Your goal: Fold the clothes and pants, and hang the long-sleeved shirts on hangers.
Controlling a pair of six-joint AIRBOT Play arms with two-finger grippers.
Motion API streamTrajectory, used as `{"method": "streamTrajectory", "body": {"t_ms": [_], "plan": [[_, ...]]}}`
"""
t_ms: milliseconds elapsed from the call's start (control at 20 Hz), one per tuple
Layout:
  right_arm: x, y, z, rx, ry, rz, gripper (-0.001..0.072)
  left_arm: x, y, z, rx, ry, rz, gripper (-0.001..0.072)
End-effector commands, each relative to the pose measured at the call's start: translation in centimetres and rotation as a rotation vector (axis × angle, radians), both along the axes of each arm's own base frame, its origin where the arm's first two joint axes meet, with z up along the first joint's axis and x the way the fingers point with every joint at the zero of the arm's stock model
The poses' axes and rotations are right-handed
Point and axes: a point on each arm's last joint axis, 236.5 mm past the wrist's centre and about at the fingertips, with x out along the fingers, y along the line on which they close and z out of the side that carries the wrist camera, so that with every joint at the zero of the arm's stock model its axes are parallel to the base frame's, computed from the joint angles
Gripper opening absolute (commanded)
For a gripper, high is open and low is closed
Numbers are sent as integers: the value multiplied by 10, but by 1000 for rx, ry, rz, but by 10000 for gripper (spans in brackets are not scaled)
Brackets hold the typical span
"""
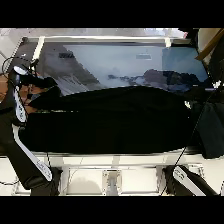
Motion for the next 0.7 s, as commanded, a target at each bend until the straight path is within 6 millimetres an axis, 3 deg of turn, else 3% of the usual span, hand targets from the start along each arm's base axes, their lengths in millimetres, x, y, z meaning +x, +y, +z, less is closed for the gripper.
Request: {"method": "streamTrajectory", "body": {"t_ms": [0, 100, 200, 250, 400, 450, 650], "plan": [[1, 1, 1, 5, -2, 0, 203, -8, -7, -3, -8, 29, -36, 483], [1, 1, 1, 5, -2, 0, 203, -18, -13, -5, -15, 57, -85, 366], [1, 1, 1, 5, -2, 0, 203, -20, -14, -5, -16, 62, -97, 336], [1, 1, 1, 5, -2, -1, 203, -20, -14, -5, -16, 61, -96, 255], [1, 1, 1, 5, -2, -1, 203, -20, -14, -5, -15, 61, -96, 200], [1, 1, 1, 5, -2, -1, 203, -20, -14, -5, -14, 60, -99, 113], [1, 1, 1, 5, -2, -1, 203, -19, -13, -3, -11, 53, -98, 16]]}}
